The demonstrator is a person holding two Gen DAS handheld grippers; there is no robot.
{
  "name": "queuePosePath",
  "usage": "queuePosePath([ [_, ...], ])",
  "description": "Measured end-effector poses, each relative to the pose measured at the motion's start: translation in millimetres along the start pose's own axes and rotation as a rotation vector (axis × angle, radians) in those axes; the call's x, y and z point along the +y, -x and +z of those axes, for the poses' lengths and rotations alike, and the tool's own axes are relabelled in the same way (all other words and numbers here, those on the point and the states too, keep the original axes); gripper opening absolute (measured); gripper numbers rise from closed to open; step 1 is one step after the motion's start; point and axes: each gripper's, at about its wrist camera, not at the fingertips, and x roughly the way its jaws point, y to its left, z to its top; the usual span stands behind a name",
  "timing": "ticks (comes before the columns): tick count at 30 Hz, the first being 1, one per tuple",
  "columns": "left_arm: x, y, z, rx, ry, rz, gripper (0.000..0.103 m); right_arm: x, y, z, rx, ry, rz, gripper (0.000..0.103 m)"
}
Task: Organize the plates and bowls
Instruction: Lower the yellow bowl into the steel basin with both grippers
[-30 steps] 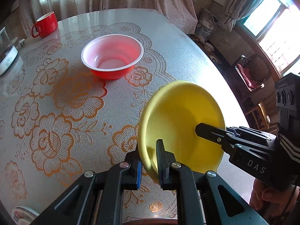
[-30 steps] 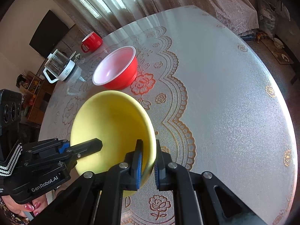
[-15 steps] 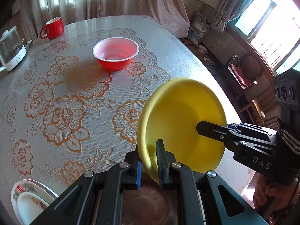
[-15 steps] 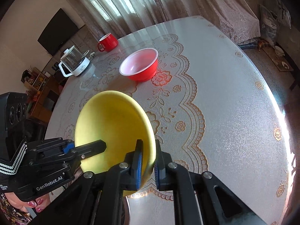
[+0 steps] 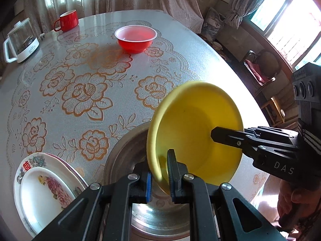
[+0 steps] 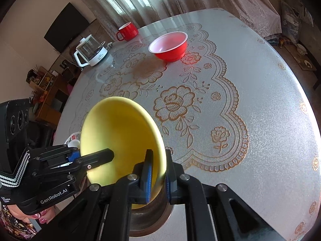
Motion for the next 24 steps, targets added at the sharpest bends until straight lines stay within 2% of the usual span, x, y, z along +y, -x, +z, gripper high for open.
queuePosePath([
  [13, 21, -7, -36, 0.043, 0.029, 0.027, 0.013, 23, -23, -27, 0.075, 0.023, -0.012, 0.009],
  [24, 18, -19, -42, 0.073, 0.004, 0.068, 0.014, 20, -43, -38, 0.151, 0.017, -0.052, 0.009],
])
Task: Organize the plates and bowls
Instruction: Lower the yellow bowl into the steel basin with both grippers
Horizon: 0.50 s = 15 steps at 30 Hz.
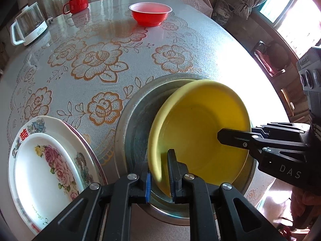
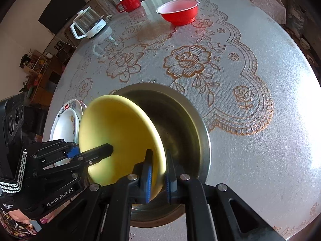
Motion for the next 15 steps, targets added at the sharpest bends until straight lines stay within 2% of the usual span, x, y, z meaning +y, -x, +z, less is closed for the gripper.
queuePosePath([
  [15, -6.7, -6.9, -1.9, 0.006, -0.037, 0.048, 0.017, -1.0, -8.0, -0.8, 0.042, 0.010, -0.045, 0.010],
])
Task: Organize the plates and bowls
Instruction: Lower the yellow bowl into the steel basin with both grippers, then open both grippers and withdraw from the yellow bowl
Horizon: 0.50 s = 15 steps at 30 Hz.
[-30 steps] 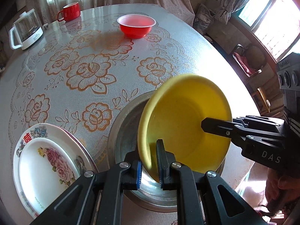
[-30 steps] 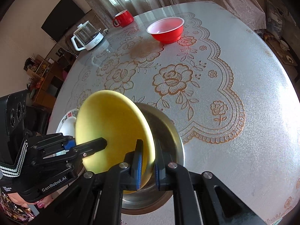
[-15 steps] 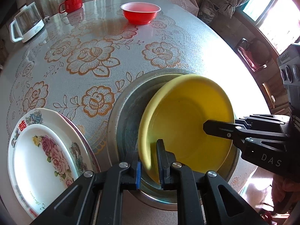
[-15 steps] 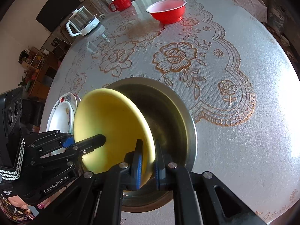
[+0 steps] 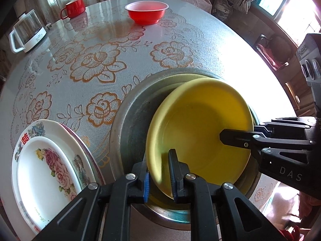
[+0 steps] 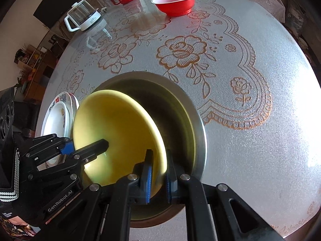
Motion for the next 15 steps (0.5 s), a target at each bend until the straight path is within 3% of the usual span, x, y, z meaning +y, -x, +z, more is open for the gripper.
queuePosePath([
  [9, -4, -3, -1, 0.002, -0.040, 0.040, 0.017, 12, 7, 2, -0.006, 0.047, -0.087, 0.018],
  [15, 0, -2, 0, 0.001, -0.011, 0.020, 0.017, 15, 18, 4, -0.043, 0.089, -0.125, 0.021],
])
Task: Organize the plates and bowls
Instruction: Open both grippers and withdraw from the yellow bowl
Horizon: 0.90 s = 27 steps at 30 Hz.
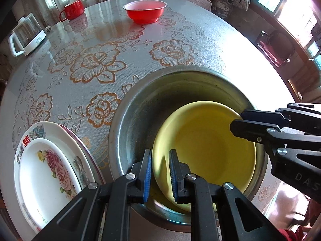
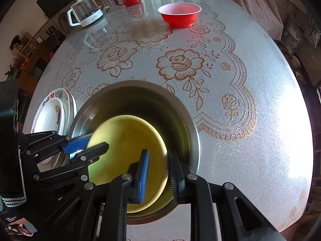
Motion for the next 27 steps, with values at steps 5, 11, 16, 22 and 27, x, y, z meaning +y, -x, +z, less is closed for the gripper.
queuePosePath([
  [5, 9, 9, 4, -0.027, 0.049, -0.032, 0.022, -7, 0, 0, -0.016, -0.024, 0.023, 0.021],
  [11, 11, 16, 11, -0.064, 0.080, -0.048, 0.038, -11, 6, 3, -0.045, -0.034, 0.048, 0.021],
  [16, 14, 21, 18, -0.078, 0.107, -0.067, 0.045, -16, 13, 12, -0.080, -0.046, 0.085, 0.021],
  [22, 24, 30, 31, -0.121, 0.168, -0.049, 0.066, -34, 21, 33, -0.129, -0.069, 0.087, 0.021],
  [27, 43, 34, 49, -0.140, 0.239, -0.043, 0.067, -55, 24, 60, -0.162, -0.056, 0.035, 0.021],
])
